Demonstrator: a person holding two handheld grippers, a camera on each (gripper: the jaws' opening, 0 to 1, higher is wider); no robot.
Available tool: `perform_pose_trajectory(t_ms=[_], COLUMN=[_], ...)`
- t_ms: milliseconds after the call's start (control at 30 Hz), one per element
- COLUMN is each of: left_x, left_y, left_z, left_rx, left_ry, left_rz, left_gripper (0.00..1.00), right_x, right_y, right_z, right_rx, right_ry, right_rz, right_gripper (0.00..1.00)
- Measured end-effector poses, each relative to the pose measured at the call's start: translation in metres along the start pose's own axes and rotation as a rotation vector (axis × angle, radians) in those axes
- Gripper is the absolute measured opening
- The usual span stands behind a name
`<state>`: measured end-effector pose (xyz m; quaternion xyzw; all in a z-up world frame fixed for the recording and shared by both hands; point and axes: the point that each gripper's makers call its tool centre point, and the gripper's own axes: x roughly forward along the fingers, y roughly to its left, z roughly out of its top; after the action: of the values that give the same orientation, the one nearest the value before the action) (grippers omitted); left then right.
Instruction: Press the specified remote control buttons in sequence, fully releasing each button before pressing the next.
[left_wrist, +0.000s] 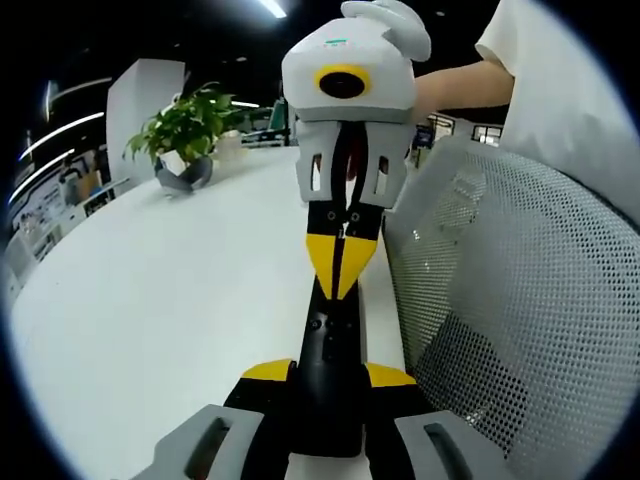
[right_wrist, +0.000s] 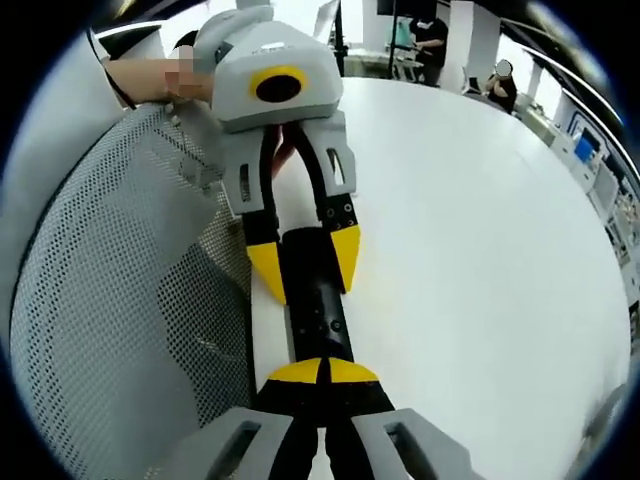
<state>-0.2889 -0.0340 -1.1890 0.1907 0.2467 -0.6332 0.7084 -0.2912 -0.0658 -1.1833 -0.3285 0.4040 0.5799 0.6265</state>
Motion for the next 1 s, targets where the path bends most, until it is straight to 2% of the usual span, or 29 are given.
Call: perform_pose_trajectory(t_ms=[200,400,500,700,1000], left_x=[0.000,0.000,0.000,-0.001,0.000], left_y=[0.000,0.000,0.000,0.000,0.000], left_z=[0.000,0.000,0.000,0.000,0.000], left_rx=[0.008,0.007,0.009,0.005,0.003], left_ry=[0.005,0.004,0.006,0.005,0.004], left_rz=[0.002,0.001,0.002,0.000,0.001], left_gripper=[0.25,0.25,0.25,0.25,0.25], right_x=[0.000,-0.002,-0.002,-0.006,-0.007], right_y=[-0.001,-0.002,-0.002,0.000,-0.001], right_z=[0.000,-0.002,-0.001,-0.007,-0.010], right_rx=[0.008,0.056,0.107,0.066,0.095], right_ry=[0.019,-0.045,-0.067,-0.031,-0.042], right_rz=[-0.034,-0.024,0.008,0.014,0.002], right_gripper=[0.00,0.00,0.00,0.00,0.00])
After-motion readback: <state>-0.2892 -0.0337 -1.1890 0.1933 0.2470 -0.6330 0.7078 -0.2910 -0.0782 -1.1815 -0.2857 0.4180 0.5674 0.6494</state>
